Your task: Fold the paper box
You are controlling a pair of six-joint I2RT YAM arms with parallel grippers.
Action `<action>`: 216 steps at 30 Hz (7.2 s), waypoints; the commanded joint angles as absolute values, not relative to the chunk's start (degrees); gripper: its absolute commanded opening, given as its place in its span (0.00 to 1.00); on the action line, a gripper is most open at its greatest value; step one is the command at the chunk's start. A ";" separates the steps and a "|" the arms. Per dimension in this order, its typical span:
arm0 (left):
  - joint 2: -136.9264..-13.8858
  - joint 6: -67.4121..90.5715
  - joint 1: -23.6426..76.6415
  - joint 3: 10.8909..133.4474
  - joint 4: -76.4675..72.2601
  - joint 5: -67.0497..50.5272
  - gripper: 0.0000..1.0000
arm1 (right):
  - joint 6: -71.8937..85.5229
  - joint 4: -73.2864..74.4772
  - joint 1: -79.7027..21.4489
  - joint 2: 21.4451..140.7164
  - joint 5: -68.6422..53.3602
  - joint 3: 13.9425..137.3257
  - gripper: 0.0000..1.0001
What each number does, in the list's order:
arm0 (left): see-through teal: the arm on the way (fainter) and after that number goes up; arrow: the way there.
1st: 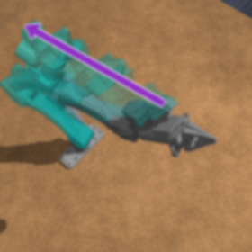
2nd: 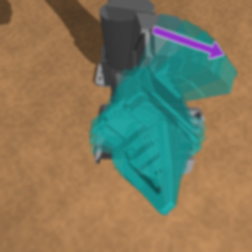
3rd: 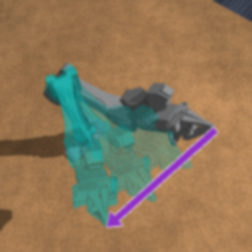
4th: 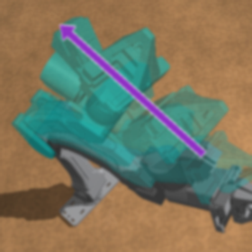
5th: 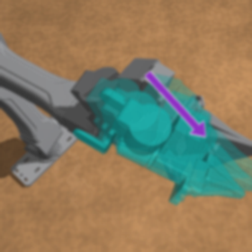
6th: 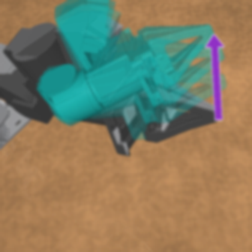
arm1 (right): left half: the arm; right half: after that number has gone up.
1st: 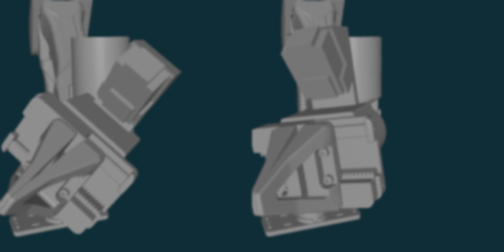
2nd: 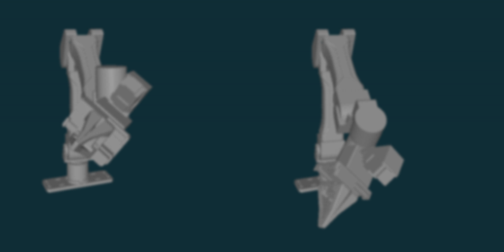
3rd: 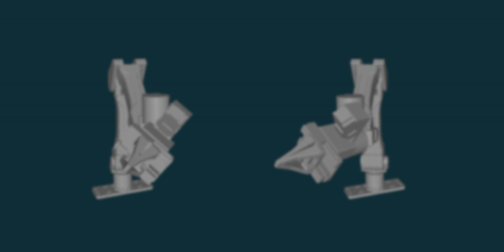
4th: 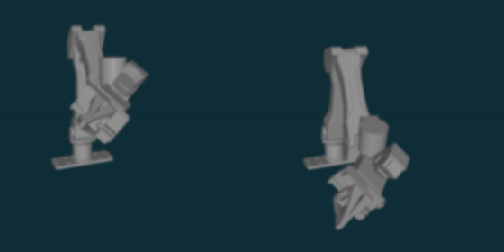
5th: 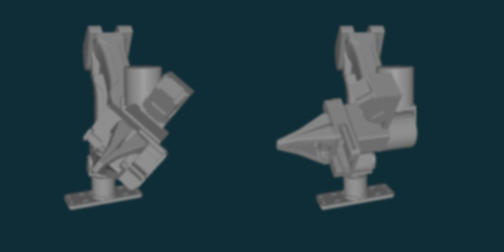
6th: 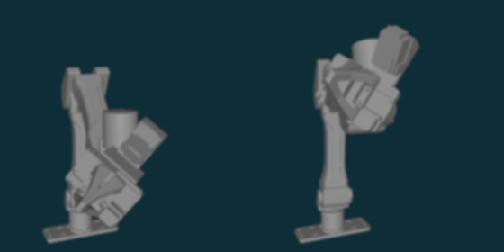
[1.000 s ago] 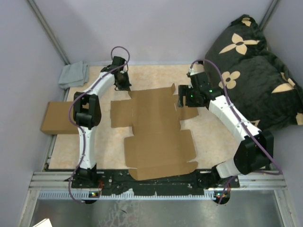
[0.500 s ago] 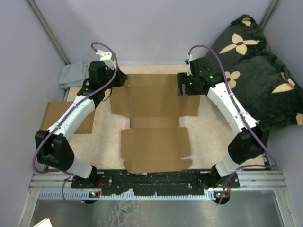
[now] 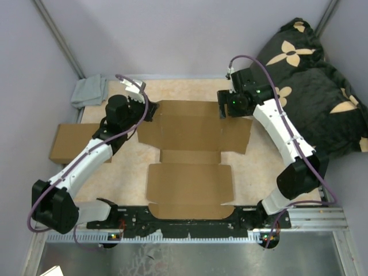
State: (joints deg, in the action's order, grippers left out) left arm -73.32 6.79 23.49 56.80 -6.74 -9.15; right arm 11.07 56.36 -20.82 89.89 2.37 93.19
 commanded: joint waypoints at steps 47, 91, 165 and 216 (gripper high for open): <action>-60.88 1.93 25.83 62.53 4.90 -18.43 0.71 | 2.59 4.21 -24.32 58.31 -7.80 52.20 0.00; -73.95 -8.85 41.14 66.05 19.16 4.40 0.26 | 4.61 8.02 -28.48 66.37 -4.64 53.87 0.33; -73.58 -46.45 54.65 53.22 1.75 20.48 0.00 | 16.40 -33.10 -0.53 92.51 -62.42 47.01 0.49; -77.39 -48.70 62.20 52.07 -0.47 31.49 0.00 | 6.26 -32.82 -10.68 92.07 -40.44 43.57 0.26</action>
